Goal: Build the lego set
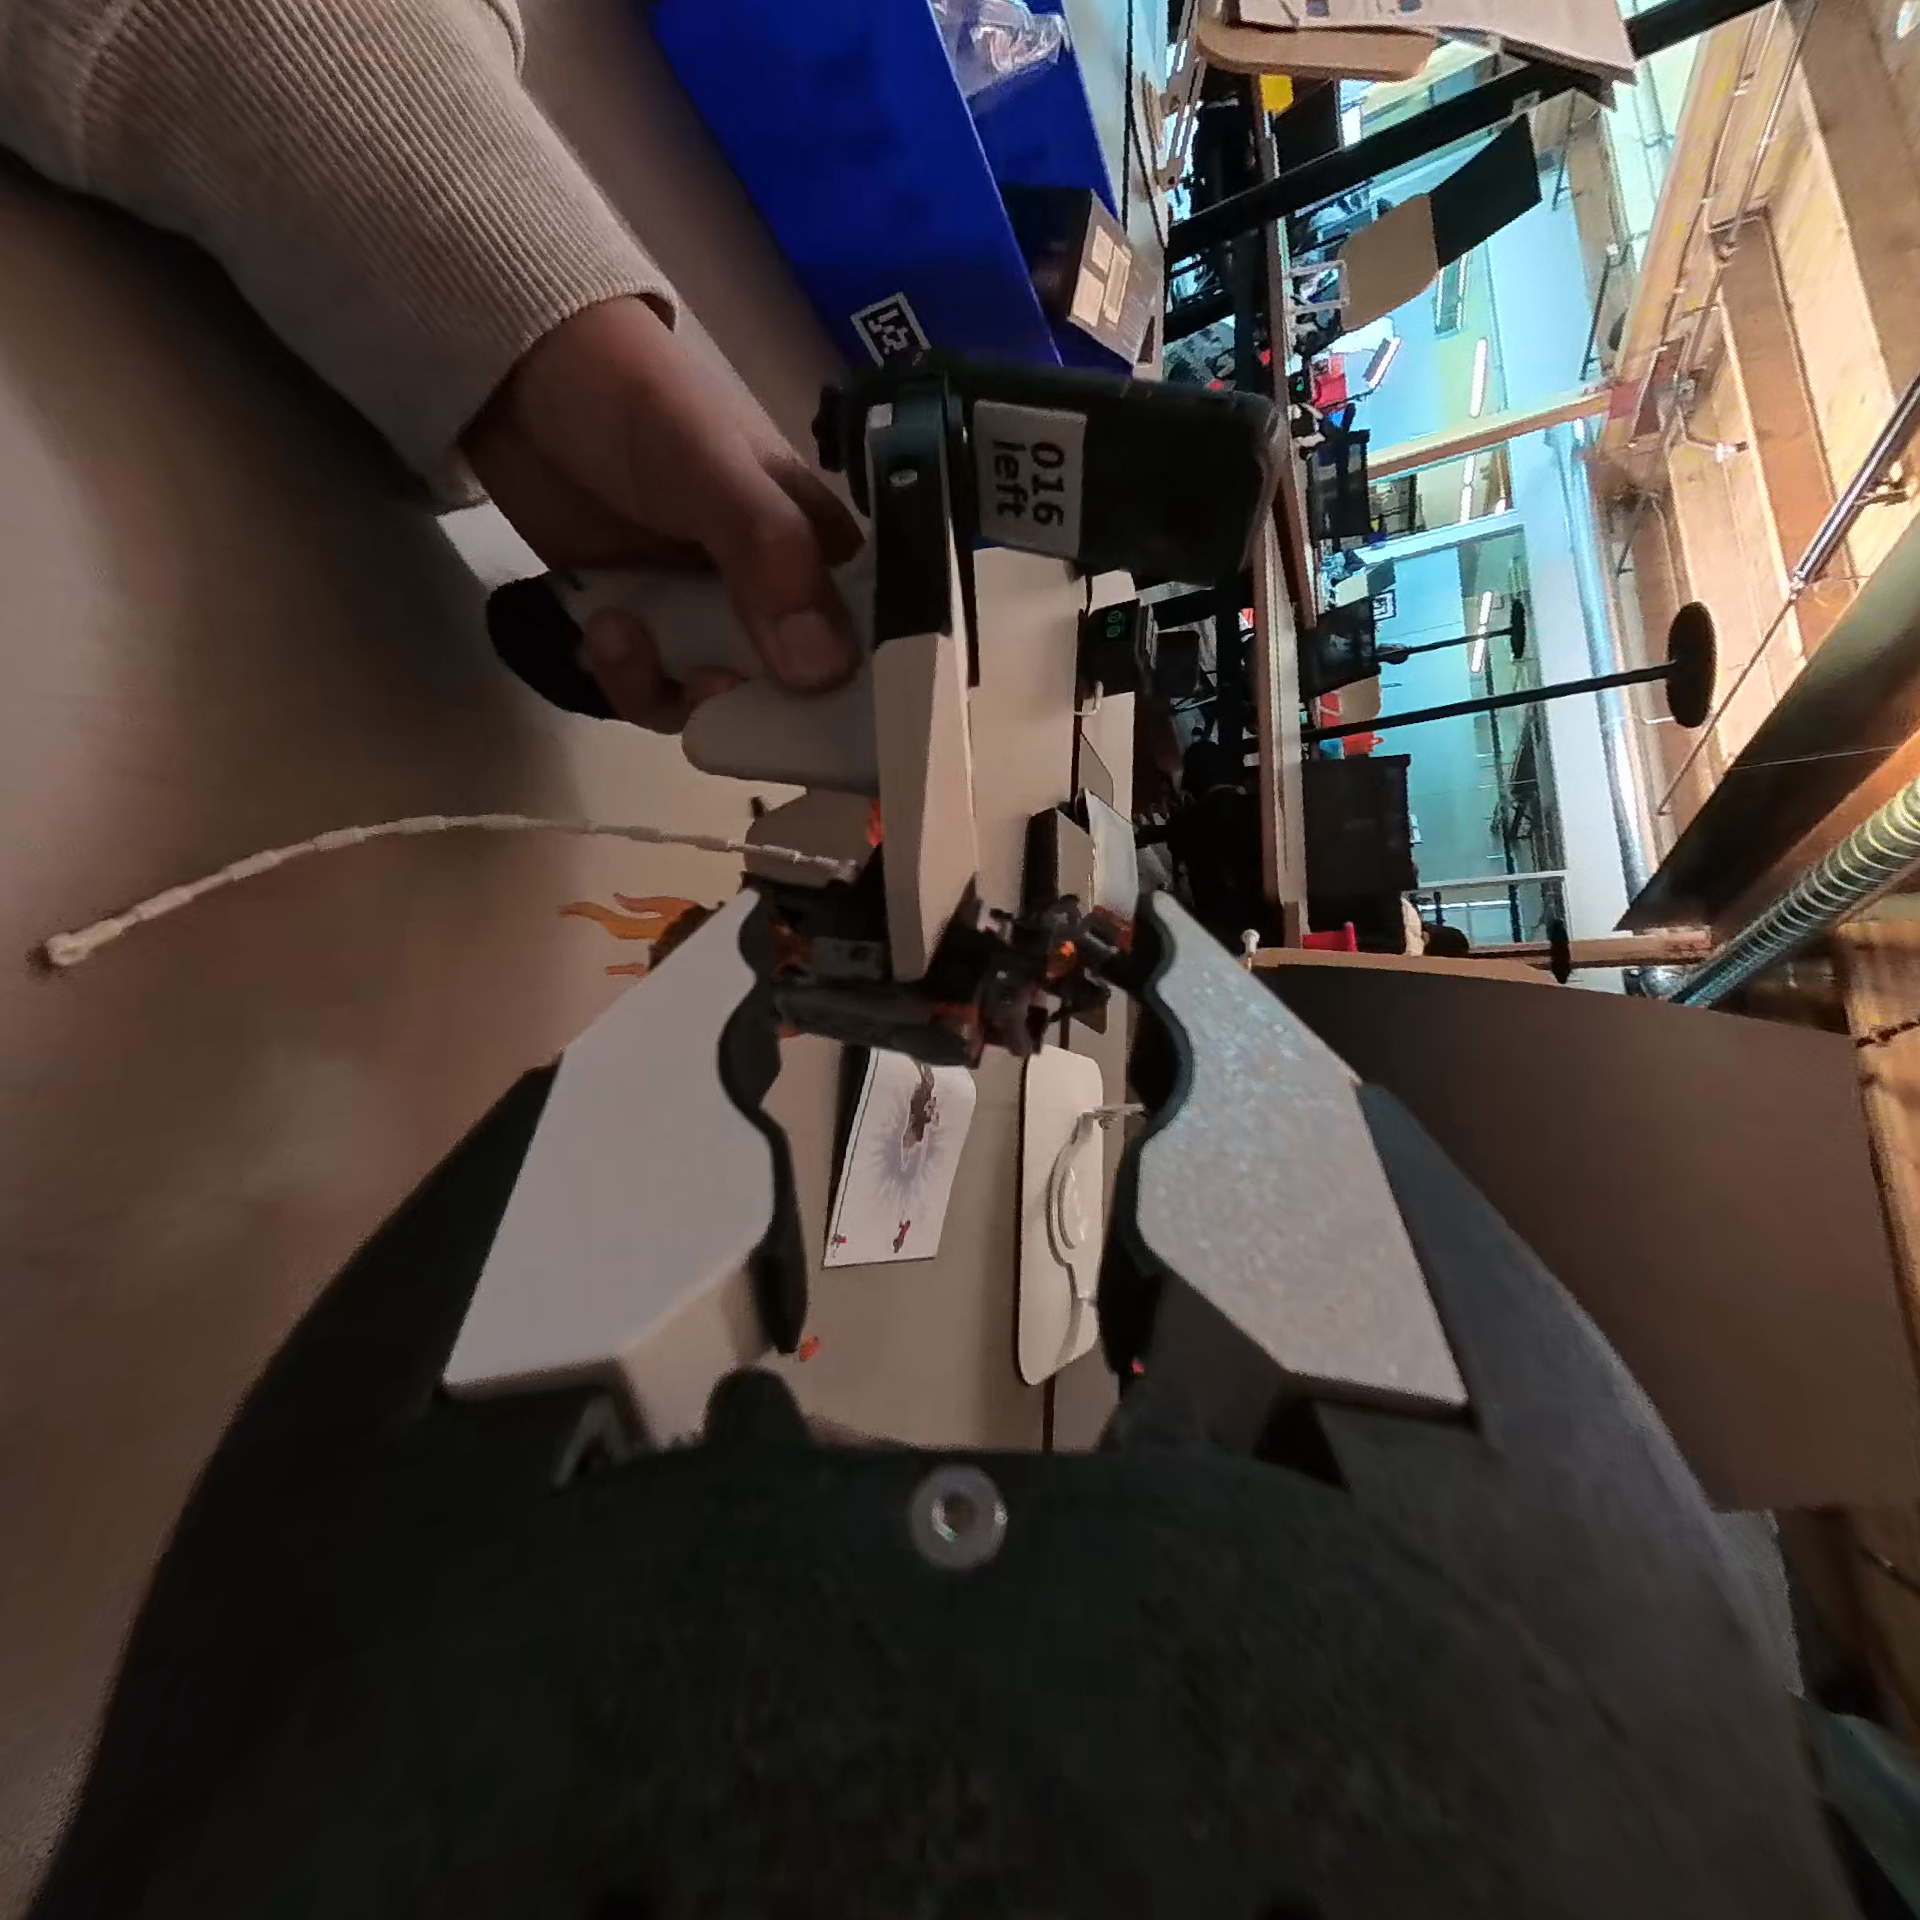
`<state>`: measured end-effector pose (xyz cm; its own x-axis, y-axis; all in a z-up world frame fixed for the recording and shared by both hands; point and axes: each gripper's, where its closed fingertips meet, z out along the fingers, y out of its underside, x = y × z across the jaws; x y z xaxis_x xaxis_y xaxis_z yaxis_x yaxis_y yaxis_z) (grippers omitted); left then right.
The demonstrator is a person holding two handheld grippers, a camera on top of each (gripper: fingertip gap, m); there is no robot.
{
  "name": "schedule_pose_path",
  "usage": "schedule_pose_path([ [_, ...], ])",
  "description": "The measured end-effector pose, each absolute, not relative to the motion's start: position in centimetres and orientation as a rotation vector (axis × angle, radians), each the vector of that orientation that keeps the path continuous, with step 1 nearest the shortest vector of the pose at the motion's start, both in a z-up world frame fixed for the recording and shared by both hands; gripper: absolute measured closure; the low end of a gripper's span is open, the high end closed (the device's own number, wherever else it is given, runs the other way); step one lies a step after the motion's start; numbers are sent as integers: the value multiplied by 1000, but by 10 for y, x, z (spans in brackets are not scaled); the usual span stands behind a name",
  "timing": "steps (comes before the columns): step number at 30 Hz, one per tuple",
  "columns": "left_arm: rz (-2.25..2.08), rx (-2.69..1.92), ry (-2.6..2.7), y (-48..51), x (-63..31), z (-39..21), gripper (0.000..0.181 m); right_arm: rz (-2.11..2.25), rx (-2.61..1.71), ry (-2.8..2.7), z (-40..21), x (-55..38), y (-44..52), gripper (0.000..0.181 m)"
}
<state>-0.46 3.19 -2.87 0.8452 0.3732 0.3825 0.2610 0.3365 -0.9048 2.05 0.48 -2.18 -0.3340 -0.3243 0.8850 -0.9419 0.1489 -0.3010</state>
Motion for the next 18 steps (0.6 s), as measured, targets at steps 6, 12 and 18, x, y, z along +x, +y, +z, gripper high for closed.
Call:
schedule_pose_path([
  [6, 7, -1219, -551, 37, 3, -23, 144, 1291, 1180, -1766, -14, 23, 4, 130],
  [12, -51, -1174, -523, 36, 8, -16, 144, 1355, 1165, -1746, -7, 27, 5, 137],
  [18, -80, -1147, -510, 35, 10, -13, 145, 1364, 1167, -1751, -5, 30, 7, 141],
])
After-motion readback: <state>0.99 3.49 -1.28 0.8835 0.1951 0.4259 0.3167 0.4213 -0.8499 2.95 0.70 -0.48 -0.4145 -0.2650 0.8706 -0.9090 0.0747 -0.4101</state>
